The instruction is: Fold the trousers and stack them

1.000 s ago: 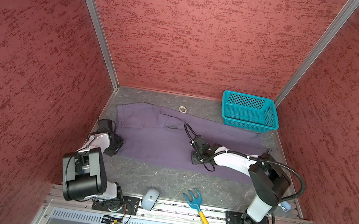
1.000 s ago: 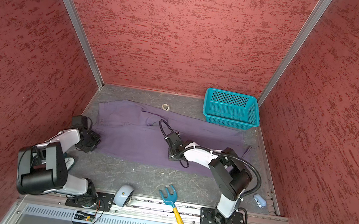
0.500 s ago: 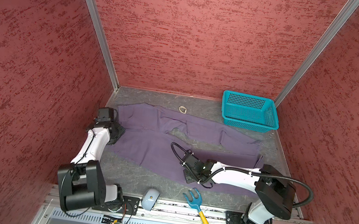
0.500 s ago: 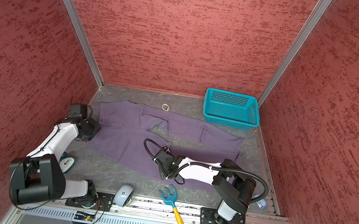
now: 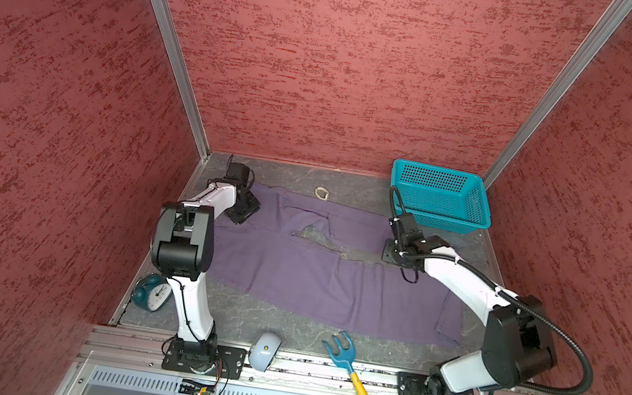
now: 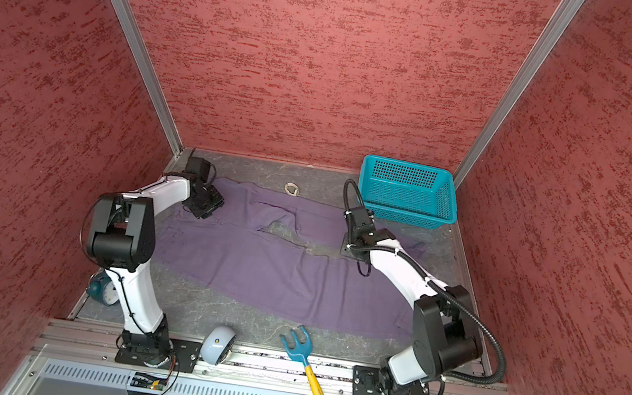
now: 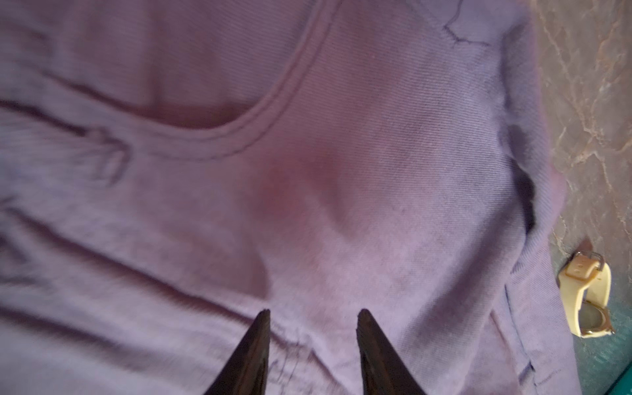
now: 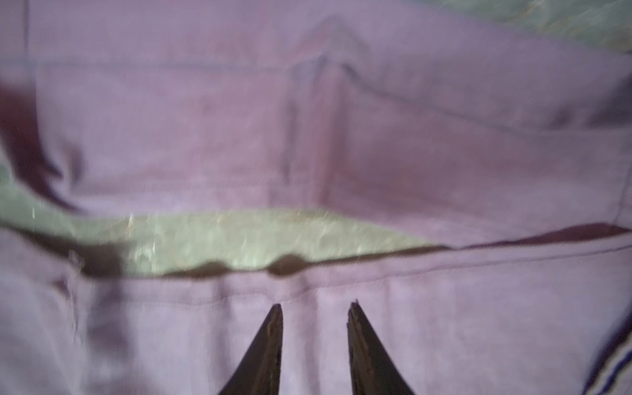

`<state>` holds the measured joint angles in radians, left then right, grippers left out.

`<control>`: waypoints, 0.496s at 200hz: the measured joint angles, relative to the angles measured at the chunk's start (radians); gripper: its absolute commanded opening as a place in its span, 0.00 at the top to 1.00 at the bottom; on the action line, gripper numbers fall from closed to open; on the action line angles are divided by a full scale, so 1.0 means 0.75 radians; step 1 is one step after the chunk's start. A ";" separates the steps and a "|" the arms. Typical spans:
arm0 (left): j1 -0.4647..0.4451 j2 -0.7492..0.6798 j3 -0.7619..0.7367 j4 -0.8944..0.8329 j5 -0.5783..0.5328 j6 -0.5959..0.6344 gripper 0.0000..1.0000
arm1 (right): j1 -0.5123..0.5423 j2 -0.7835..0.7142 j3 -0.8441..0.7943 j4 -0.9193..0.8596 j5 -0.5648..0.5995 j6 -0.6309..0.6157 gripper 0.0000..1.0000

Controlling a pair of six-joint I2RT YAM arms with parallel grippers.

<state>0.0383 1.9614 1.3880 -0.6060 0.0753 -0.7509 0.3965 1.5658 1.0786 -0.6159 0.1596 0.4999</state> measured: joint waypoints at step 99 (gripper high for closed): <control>0.158 -0.027 -0.179 0.179 0.119 -0.001 0.63 | -0.143 0.398 0.111 0.147 -0.113 0.022 0.71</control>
<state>0.1566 1.9408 1.2537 -0.4721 0.1642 -0.7513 0.2890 1.8645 1.1618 -0.5056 0.0746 0.5163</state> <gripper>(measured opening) 0.371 0.289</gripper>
